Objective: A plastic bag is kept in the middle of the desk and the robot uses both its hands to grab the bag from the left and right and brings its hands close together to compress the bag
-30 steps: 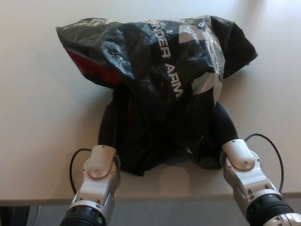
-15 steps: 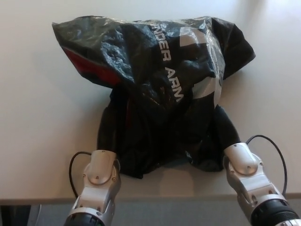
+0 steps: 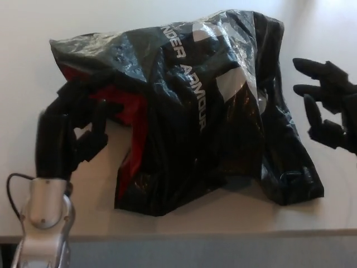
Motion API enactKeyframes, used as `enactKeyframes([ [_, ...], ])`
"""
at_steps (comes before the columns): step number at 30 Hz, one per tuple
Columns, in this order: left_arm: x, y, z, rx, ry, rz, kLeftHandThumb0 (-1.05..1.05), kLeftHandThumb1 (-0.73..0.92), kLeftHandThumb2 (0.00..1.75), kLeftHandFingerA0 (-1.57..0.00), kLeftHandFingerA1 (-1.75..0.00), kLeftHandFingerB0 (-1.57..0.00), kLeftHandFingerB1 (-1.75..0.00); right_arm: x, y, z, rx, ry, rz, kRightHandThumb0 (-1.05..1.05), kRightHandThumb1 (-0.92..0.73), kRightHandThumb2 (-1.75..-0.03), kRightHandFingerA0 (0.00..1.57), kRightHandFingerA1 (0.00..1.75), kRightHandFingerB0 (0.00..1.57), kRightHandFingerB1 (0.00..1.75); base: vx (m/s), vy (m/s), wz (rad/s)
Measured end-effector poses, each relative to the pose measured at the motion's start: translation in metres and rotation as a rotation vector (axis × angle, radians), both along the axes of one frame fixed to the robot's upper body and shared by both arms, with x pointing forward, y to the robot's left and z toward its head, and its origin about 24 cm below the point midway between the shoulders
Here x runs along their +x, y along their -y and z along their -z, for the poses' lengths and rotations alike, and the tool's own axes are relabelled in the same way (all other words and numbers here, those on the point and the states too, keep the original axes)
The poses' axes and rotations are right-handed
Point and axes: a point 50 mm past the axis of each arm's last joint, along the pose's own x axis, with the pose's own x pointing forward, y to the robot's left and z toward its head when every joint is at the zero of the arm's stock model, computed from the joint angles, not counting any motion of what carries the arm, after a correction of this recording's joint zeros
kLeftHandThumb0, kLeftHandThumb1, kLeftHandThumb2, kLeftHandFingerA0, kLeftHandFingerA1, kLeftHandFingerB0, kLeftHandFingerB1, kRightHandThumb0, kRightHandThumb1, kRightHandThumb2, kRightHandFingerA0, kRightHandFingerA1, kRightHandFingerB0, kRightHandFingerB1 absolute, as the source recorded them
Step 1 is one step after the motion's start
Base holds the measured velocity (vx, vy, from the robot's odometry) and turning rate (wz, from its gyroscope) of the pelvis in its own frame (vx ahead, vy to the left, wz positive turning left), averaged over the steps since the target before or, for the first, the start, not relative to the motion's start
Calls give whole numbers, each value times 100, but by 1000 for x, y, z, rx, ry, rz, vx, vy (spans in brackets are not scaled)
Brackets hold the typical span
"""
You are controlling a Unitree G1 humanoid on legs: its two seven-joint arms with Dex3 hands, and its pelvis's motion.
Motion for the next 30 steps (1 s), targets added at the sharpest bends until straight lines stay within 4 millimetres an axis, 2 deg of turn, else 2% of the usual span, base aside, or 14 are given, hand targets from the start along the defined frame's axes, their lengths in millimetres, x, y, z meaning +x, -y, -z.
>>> enactKeyframes([
  [3,-12,-13,-22,38,101,-30,-67,85,66,-83,-104,-67,-66,-15,17,-17,-50,66,17,-67,-84,-65,84,56,63,48,0,0,0],
  [4,-15,-15,-28,45,128,-35,-72,63,101,-87,-103,-65,-73,-20,20,-20,-60,81,20,-66,-84,-65,79,56,60,47,0,0,0],
  [5,-20,-18,-34,54,157,-41,-72,63,101,-87,-103,-65,-73,-25,24,-23,-69,96,24,-66,-84,-65,79,56,60,47,0,0,0],
  [6,-25,-20,-38,58,179,-45,-69,85,65,-85,-105,-66,-66,-30,25,-26,-74,108,25,-65,-84,-65,74,53,57,46,0,0,0],
  [12,-68,-32,-54,97,290,-85,-69,92,68,-54,-58,-38,-38,-78,31,-20,-69,150,22,-74,-89,-67,21,35,18,28,0,0,0],
  [13,-70,-32,-54,98,291,-86,-73,91,67,-44,-52,-32,-36,-81,30,-19,-67,149,22,-75,-70,-102,7,45,5,40,0,0,0],
  [14,-78,-33,-52,103,290,-90,-73,91,68,-37,-49,-26,-36,-91,29,-12,-56,138,21,-75,-68,-107,3,46,4,31,0,0,0],
  [15,-84,-33,-49,102,285,-92,-73,92,69,-26,-45,-20,-34,-97,28,-7,-48,131,22,-83,-71,-108,0,19,0,16,0,0,0],
  [18,-100,-35,-40,96,258,-94,-72,92,68,-24,-41,-19,-31,-116,25,8,-25,98,22,-80,-67,-96,0,13,0,10,0,0,0],
  [19,-106,-35,-34,92,235,-97,-72,92,71,-21,-38,-18,-31,-124,24,15,-18,76,23,-77,-85,-66,0,9,0,9,0,0,0],
  [20,-113,-36,-27,88,210,-99,-79,91,72,-10,-30,-15,-27,-132,23,23,-10,52,24,-76,-85,-68,0,6,0,2,0,0,0],
  [21,-116,-36,-24,87,199,-101,-78,92,78,-1,-30,-9,-31,-135,23,25,-7,42,25,-96,-69,-105,0,23,0,11,0,0,0],
  [25,-140,-42,0,90,92,-110,-67,92,80,-1,-21,-12,-27,-157,23,44,-3,-20,37,-105,-89,-117,0,6,0,6,0,0,0],
  [30,-164,-49,30,86,-49,-134,-64,92,81,-3,-20,-9,-25,-173,27,59,-35,-86,61,-92,-82,-115,0,17,0,17,0,0,0],
])
